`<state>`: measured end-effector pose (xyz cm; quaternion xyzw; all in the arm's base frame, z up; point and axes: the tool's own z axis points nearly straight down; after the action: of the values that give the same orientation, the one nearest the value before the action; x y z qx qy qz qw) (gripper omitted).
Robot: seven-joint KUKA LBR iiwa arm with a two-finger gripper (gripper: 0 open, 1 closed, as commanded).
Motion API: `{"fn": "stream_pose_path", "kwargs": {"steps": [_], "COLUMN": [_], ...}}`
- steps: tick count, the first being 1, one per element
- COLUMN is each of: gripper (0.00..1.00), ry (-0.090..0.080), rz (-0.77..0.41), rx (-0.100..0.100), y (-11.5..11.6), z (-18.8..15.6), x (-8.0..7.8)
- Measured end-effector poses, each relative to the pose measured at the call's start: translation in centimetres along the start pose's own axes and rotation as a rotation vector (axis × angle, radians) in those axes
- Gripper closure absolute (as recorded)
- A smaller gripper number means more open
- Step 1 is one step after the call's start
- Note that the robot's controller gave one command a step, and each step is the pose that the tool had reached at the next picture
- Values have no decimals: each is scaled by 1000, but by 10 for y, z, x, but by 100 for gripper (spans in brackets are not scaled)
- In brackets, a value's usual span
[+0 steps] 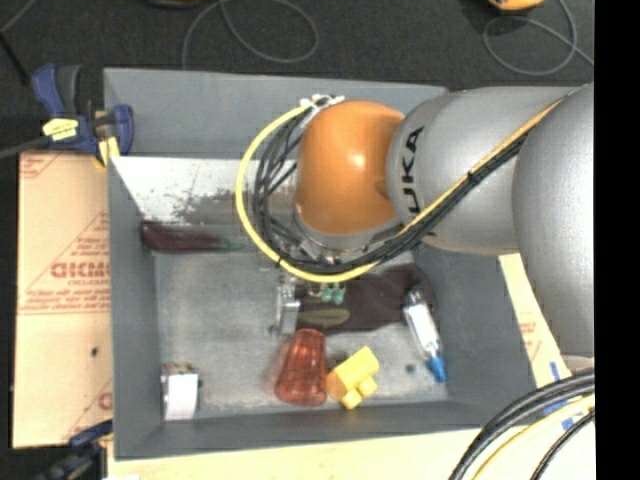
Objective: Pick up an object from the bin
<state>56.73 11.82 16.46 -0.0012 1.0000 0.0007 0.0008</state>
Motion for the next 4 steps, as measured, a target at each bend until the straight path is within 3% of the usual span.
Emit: {"fn": "stream_pose_path", "kwargs": {"steps": [1,2,3,4], "gripper": [0,0,100,0], "ry": [-2,7,-16,-7], "rz": [-54,-47,-343,-341], "rx": [-1,3,0,-2], "y": [-41,-76,-68,-68], "z": [25,41,72,75], "x": [35,58,13,16]}}
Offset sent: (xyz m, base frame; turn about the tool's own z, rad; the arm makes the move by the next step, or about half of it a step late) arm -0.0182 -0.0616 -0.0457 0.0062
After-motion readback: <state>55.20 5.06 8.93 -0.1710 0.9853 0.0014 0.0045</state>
